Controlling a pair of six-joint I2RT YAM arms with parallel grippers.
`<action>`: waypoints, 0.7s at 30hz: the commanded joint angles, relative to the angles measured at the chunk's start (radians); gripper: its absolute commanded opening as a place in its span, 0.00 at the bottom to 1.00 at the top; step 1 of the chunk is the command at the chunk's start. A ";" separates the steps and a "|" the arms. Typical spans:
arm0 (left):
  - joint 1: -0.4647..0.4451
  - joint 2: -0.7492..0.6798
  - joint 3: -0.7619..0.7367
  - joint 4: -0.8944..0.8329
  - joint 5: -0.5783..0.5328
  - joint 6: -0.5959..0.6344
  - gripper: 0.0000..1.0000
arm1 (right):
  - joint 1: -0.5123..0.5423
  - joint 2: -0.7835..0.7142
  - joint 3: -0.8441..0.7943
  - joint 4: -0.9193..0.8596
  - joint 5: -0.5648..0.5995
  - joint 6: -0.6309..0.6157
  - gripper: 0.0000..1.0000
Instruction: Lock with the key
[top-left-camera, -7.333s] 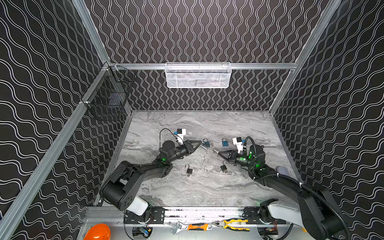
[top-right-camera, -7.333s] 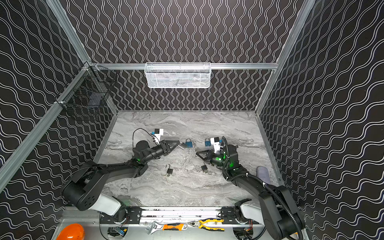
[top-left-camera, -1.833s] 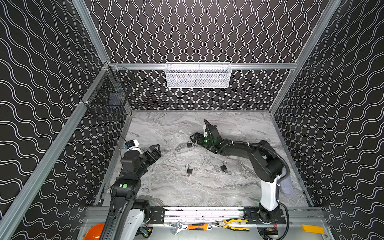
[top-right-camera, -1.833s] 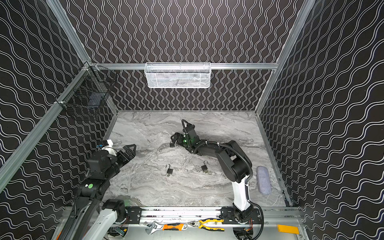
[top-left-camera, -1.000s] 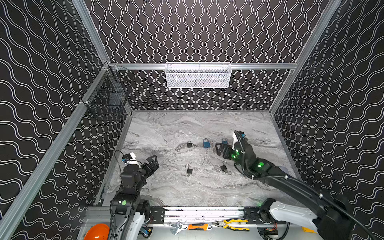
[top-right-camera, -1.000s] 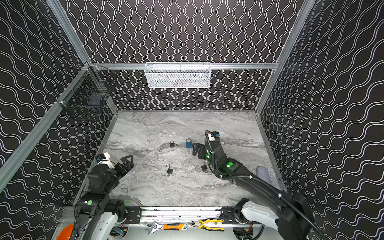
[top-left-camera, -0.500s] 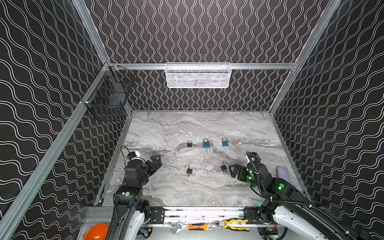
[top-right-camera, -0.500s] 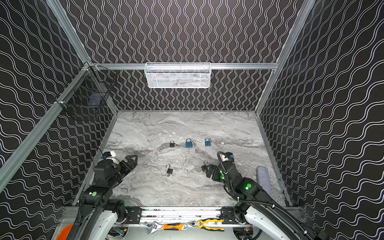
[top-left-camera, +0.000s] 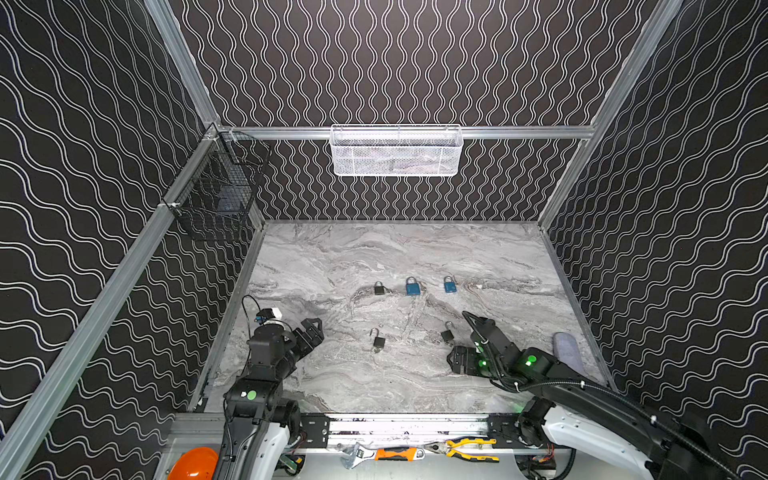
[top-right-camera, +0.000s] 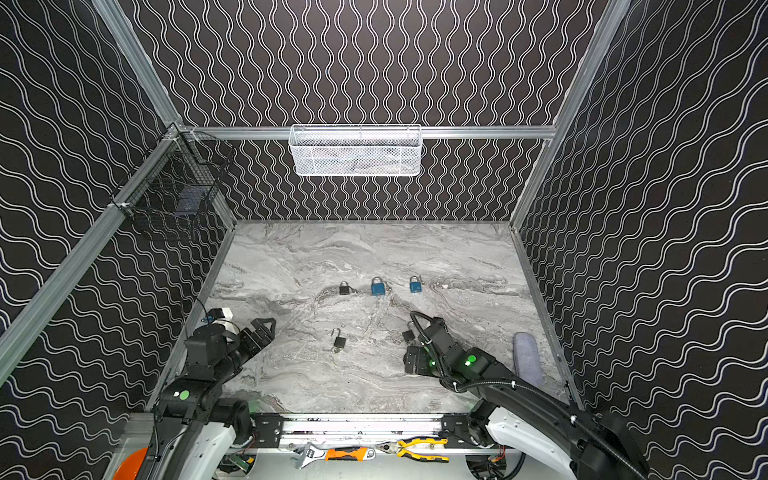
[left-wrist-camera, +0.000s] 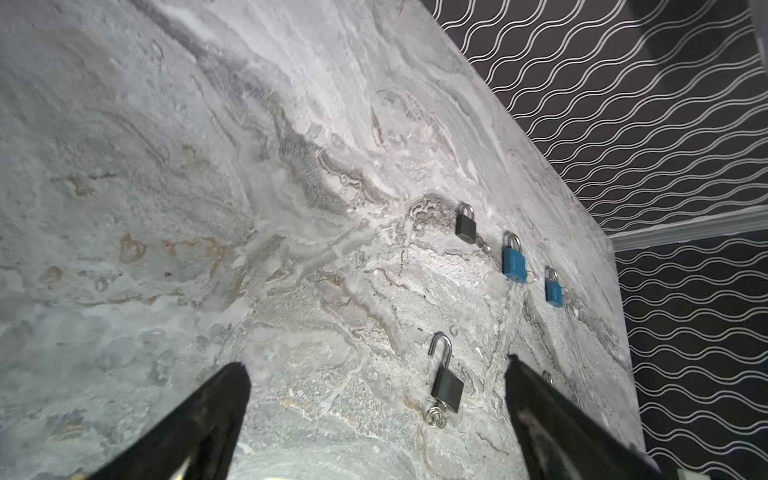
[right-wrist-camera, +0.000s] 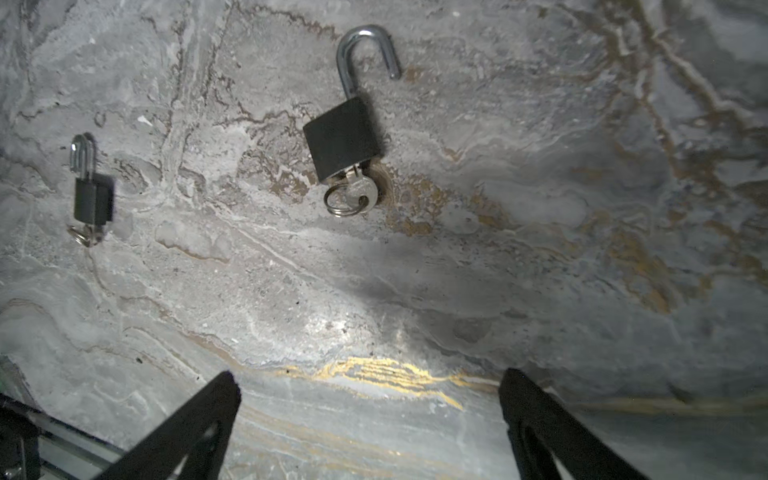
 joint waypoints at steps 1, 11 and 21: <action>0.001 -0.003 -0.037 0.098 0.039 -0.072 0.98 | 0.001 0.075 0.038 0.057 -0.002 -0.049 1.00; 0.001 0.041 -0.092 0.217 0.126 -0.108 0.99 | 0.001 0.389 0.236 -0.001 0.112 -0.172 0.92; 0.001 0.177 0.057 0.102 0.141 0.086 0.99 | -0.016 0.579 0.359 -0.015 0.164 -0.254 0.77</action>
